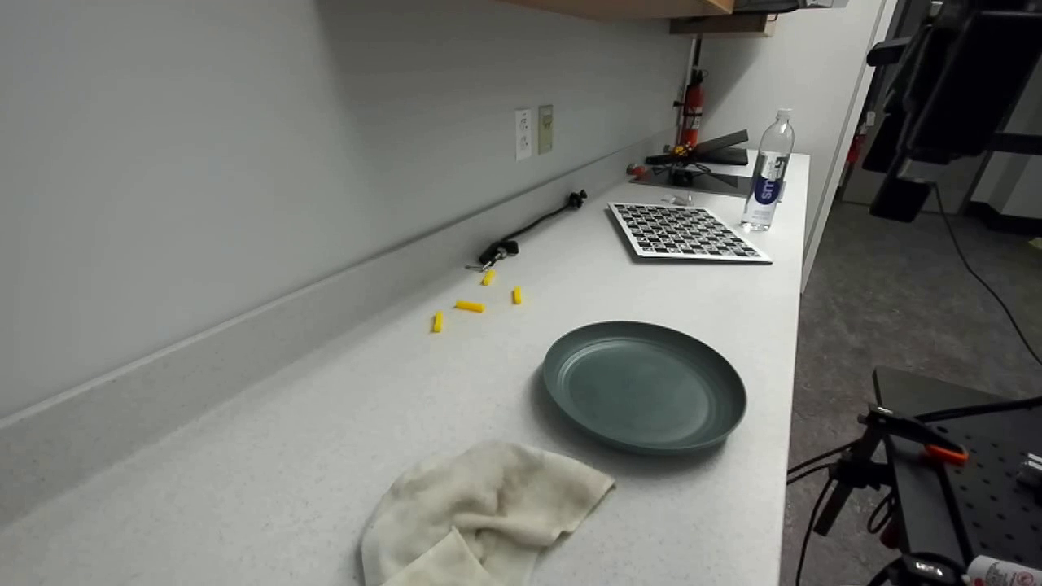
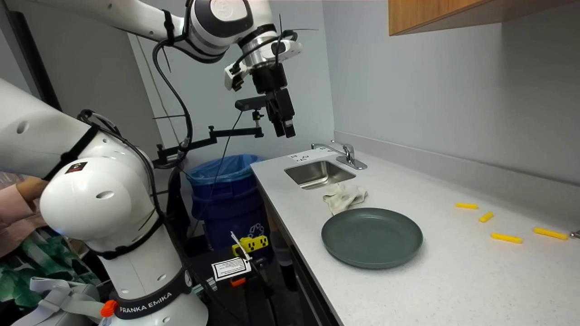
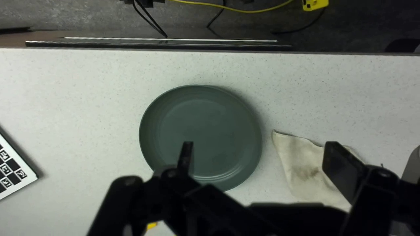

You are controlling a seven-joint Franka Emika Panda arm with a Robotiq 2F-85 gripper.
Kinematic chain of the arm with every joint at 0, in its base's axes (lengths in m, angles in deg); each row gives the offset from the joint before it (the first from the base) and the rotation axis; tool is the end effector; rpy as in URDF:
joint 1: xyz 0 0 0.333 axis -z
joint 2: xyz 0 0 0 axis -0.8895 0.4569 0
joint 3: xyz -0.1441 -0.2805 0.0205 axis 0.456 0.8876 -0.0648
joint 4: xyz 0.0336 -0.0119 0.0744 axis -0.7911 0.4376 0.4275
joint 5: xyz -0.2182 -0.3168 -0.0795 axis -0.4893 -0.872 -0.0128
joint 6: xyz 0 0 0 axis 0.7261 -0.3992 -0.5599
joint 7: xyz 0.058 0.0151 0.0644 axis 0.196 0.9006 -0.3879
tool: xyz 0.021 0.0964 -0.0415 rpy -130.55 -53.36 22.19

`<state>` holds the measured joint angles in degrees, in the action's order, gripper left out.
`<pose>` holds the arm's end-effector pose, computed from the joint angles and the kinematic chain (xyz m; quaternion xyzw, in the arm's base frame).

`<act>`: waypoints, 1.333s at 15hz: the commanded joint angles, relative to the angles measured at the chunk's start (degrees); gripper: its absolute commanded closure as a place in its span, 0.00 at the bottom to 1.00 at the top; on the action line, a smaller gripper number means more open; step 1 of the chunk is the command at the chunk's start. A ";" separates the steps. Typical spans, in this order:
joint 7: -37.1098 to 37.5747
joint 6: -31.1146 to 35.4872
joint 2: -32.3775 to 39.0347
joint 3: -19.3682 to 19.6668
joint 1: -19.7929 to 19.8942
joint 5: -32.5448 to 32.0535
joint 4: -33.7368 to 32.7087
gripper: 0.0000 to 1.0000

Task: Pick up the towel and put the towel back on the countertop.

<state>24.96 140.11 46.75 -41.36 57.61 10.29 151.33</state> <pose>0.3275 0.1351 0.4874 0.9967 0.0036 0.0504 0.0632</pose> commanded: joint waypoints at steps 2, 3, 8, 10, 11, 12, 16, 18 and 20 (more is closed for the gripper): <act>-0.28 4.23 4.12 -1.33 -2.30 -0.58 -1.27 0.00; -0.07 6.10 5.54 -1.91 -2.68 -0.62 -1.55 0.00; -0.16 19.34 14.75 -3.79 -3.64 -1.20 -2.86 0.00; -0.29 24.02 20.24 -3.97 -3.70 -1.31 -4.20 0.00; -0.31 25.67 22.77 -3.94 -3.64 -1.55 -4.93 0.00; -0.40 27.33 25.70 -3.80 -3.50 -1.87 -5.71 0.00; -0.17 30.08 36.33 -2.50 -3.68 -3.73 -10.05 0.00; -0.07 30.36 40.95 -1.59 -4.28 -4.18 -12.55 0.00; 0.36 29.43 44.78 -0.80 -4.97 -4.69 -15.11 0.00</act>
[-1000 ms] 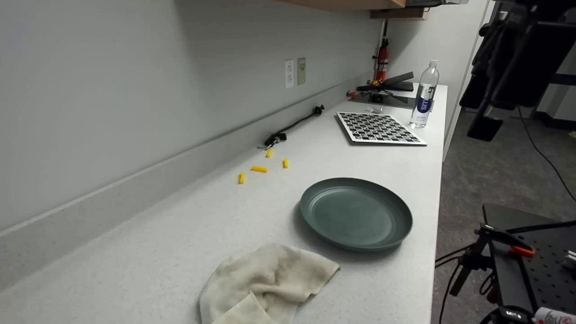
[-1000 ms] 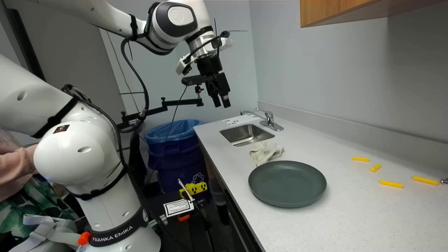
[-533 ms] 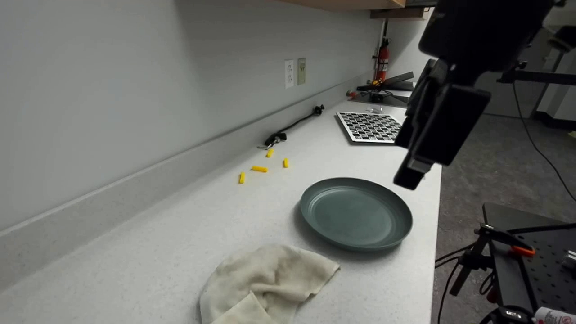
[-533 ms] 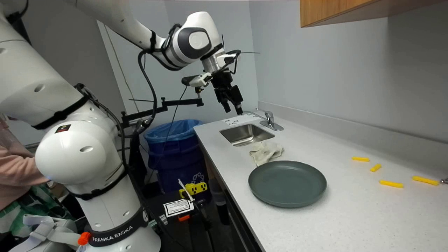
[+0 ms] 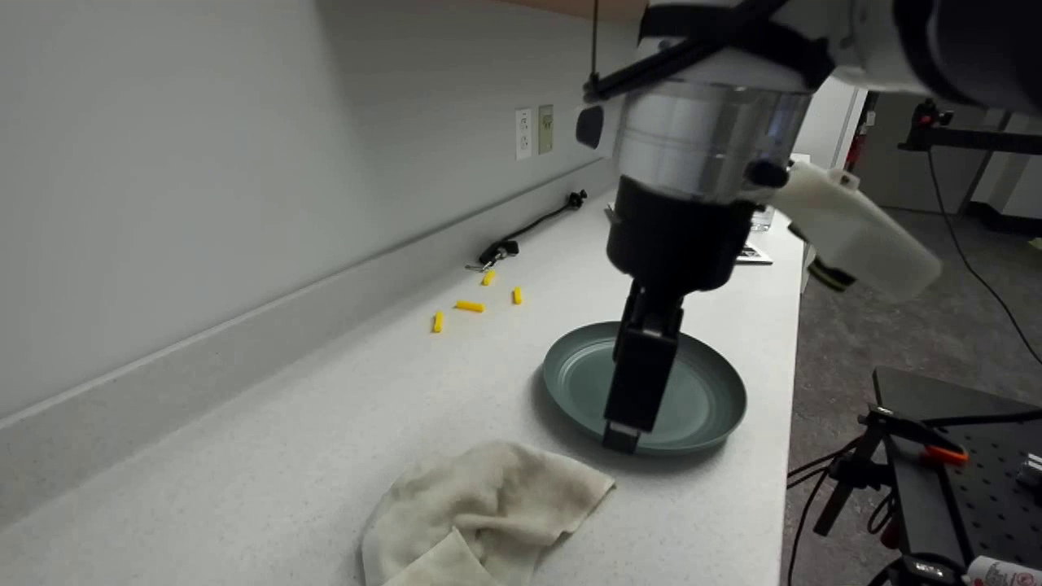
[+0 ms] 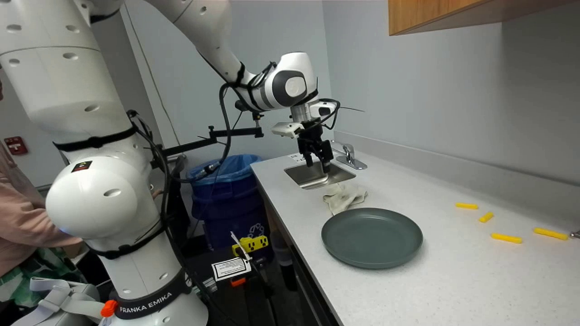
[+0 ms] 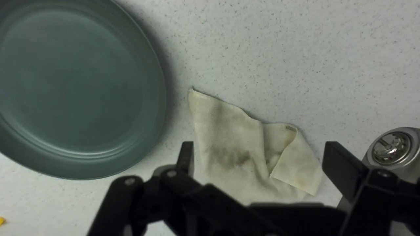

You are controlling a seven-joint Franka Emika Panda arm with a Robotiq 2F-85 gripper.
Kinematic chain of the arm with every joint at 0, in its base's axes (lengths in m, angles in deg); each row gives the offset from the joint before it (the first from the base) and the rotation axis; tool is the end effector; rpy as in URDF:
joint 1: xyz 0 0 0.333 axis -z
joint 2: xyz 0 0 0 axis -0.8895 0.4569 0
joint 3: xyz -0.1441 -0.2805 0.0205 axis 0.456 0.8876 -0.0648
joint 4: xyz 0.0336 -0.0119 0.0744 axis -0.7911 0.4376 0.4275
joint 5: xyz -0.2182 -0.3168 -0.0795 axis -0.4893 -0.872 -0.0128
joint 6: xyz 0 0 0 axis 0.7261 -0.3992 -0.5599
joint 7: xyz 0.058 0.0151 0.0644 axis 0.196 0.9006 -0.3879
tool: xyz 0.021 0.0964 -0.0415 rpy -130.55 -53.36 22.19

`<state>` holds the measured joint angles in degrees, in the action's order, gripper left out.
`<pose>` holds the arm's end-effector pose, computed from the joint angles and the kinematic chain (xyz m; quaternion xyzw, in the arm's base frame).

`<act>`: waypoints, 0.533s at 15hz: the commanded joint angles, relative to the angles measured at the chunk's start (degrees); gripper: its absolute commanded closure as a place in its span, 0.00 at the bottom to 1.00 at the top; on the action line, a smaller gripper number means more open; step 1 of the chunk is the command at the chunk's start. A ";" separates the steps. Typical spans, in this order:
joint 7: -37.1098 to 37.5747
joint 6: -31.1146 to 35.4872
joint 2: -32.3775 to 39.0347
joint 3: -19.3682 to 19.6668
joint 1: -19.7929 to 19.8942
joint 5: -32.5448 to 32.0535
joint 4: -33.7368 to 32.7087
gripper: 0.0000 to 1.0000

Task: Pick up the towel and put the towel back on the countertop.

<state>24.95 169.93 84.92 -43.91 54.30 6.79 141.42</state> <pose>0.4480 0.2289 0.3391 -0.9935 -0.1002 -0.0535 0.0053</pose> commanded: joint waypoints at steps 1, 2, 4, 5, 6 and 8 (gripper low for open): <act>-0.09 -1.25 7.94 2.16 -1.99 -0.83 -6.35 0.00; -0.21 -0.11 4.04 2.52 -2.17 -0.01 -2.50 0.00; -0.32 -0.12 6.83 3.04 -2.62 0.14 -4.38 0.00; -0.34 -0.12 7.50 3.15 -2.75 0.17 -4.88 0.00; -0.35 -0.13 7.77 3.17 -2.82 0.19 -5.14 0.00; -0.35 -0.15 7.83 3.16 -2.91 0.19 -5.32 0.00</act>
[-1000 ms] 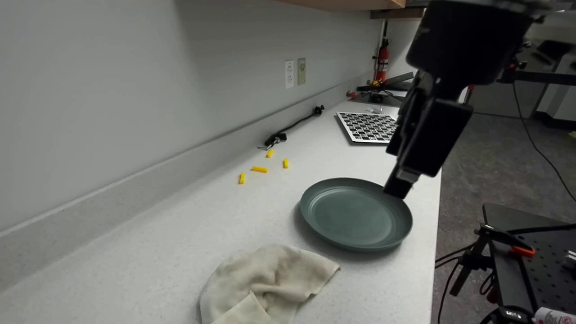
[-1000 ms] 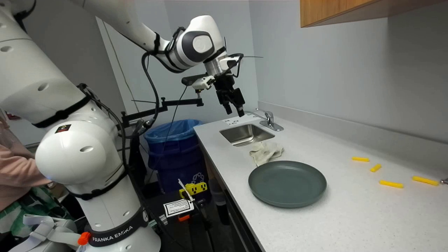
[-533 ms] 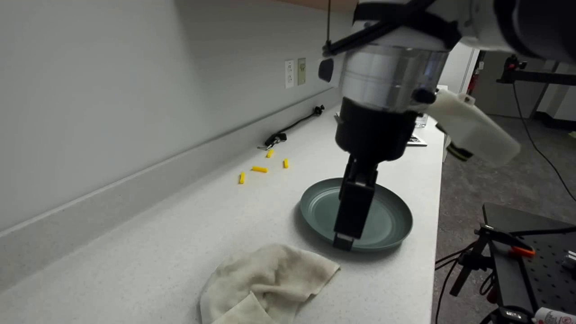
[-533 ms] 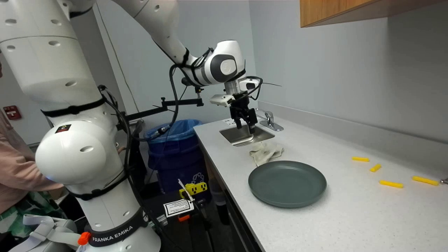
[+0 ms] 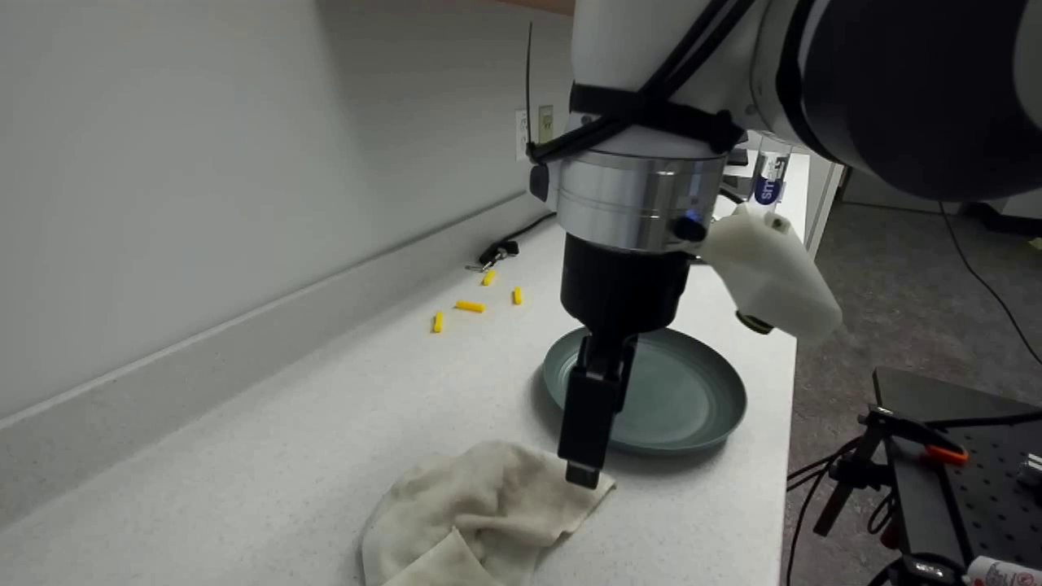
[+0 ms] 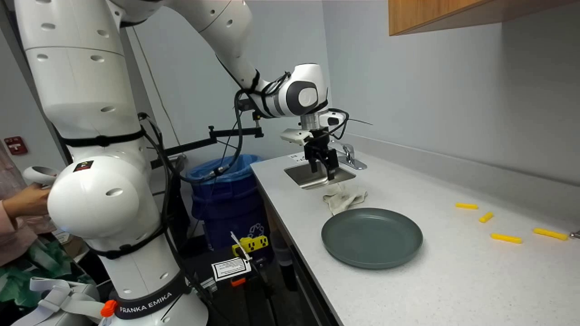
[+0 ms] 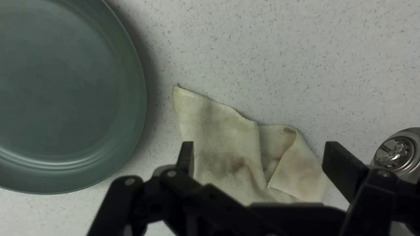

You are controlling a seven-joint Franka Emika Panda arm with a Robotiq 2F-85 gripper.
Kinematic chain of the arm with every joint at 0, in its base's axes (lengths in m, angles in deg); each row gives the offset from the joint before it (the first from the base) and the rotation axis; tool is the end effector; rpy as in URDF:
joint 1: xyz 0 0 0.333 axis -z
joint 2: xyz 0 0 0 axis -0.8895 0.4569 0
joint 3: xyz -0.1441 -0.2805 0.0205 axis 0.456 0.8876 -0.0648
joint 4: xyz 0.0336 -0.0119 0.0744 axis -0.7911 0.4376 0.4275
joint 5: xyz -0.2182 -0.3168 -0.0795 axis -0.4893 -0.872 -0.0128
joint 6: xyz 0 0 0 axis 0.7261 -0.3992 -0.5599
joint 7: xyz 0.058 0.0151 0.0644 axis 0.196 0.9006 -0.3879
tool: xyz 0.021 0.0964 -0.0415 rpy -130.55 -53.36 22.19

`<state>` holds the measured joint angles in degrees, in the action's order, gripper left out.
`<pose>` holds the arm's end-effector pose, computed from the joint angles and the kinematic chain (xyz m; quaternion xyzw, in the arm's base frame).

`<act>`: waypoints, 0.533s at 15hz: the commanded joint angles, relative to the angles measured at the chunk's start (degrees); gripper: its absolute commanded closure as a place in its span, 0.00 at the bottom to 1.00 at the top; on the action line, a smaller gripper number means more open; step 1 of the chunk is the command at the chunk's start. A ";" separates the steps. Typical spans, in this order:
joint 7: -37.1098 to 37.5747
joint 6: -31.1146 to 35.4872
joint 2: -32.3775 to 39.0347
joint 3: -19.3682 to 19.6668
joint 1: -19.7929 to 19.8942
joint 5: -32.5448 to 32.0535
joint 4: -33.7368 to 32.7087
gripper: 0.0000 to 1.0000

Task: Pick up the towel and put the towel back on the countertop.

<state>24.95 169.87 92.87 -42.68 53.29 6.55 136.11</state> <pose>0.4744 0.2398 0.3096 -0.9946 -0.0985 -0.0276 0.0160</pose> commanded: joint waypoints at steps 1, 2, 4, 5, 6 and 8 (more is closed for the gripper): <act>-0.35 -0.09 -0.12 1.94 -1.90 0.43 -0.07 0.00; -0.35 -0.10 -0.11 1.93 -1.91 0.43 -0.12 0.00; 0.28 1.76 1.25 2.59 -2.07 0.14 -0.41 0.00; 0.81 2.52 2.10 3.02 -2.23 -0.38 -0.75 0.00; 1.25 3.95 3.56 3.49 -2.39 -0.70 -1.44 0.00; 1.49 7.55 6.43 4.30 -2.75 -0.97 -2.94 0.00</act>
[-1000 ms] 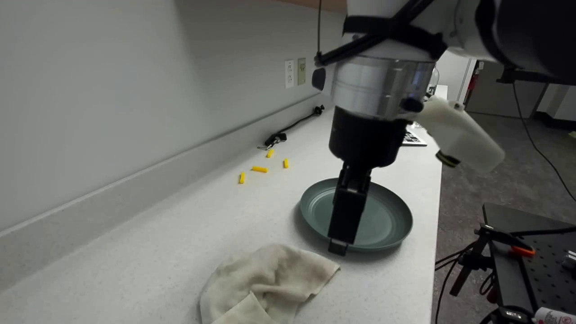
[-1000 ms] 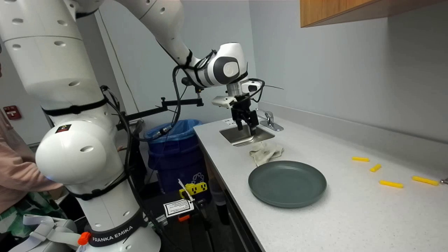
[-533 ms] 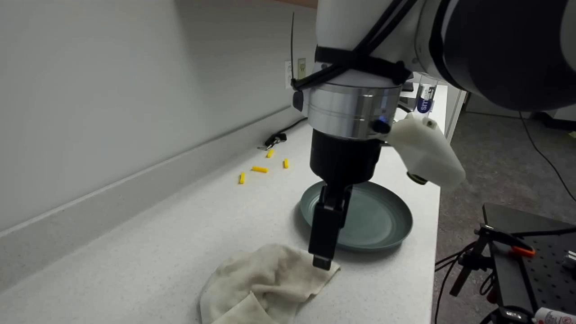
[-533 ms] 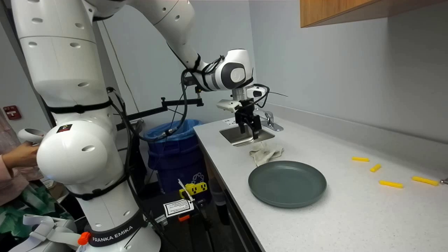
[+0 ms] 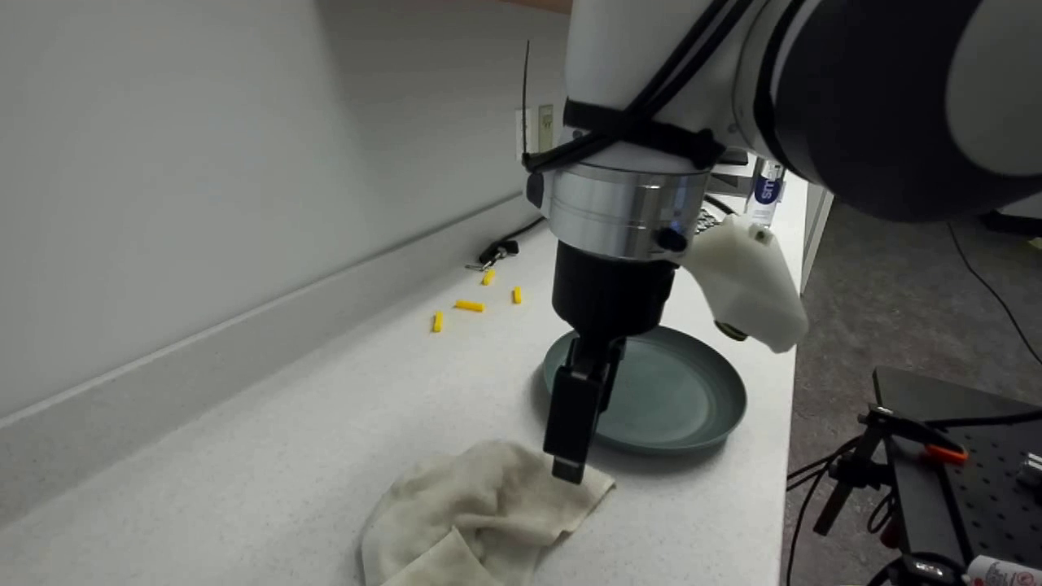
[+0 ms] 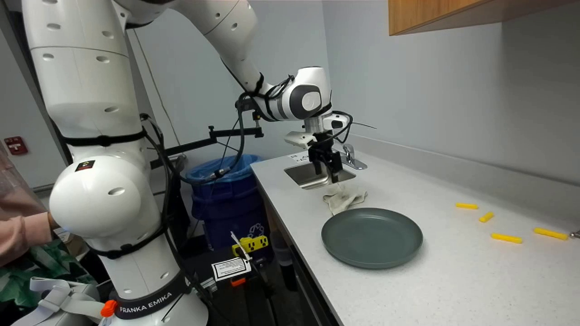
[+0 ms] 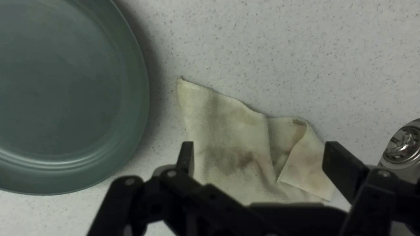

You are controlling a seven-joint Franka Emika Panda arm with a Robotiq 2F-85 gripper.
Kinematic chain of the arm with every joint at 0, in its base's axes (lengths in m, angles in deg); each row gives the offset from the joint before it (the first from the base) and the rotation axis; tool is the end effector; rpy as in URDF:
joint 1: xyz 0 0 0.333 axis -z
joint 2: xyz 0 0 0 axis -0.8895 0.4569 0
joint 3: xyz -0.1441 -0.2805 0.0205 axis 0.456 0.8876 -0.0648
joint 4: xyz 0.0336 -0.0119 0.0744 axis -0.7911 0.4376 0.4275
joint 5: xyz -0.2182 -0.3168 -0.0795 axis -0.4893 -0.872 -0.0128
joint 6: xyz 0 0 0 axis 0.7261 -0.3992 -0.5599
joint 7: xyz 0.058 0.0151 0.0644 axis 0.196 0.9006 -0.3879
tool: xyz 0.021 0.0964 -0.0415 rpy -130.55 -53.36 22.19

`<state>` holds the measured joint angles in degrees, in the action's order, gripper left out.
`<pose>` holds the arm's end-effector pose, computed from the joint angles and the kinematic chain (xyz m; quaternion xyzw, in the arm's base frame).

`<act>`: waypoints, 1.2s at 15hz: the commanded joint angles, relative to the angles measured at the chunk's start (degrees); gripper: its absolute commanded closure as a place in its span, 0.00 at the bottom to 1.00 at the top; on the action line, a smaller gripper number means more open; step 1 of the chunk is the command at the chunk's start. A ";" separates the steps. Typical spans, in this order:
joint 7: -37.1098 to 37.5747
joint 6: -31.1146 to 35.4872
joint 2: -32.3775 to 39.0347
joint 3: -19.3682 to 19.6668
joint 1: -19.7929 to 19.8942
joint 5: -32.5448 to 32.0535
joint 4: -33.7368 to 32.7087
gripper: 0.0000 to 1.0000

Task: Pick up the towel and put the towel back on the countertop.

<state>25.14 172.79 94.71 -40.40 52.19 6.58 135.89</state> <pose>0.4840 0.2326 0.2988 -0.9953 -0.0862 -0.0372 0.0223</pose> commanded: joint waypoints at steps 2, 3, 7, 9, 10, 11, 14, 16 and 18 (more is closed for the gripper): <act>1.78 8.24 8.30 3.18 -2.52 -1.83 -5.18 0.00; 1.80 9.65 9.99 3.71 -3.08 -1.97 -6.40 0.00; 3.24 12.87 17.31 7.35 -7.77 -5.38 -12.68 0.00; 3.86 12.95 20.40 9.10 -10.19 -6.63 -15.39 0.00; 3.86 12.81 21.68 9.71 -11.15 -6.74 -16.48 0.00; 3.78 12.71 22.90 10.37 -12.11 -6.96 -17.33 0.00; 3.31 12.48 25.64 12.23 -14.29 -7.09 -19.25 0.00; 3.18 12.57 26.61 13.38 -15.11 -7.14 -19.77 0.00; 2.72 12.87 27.00 13.60 -15.04 -6.48 -19.88 0.28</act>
<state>27.39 184.99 120.00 -28.16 38.02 1.20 117.80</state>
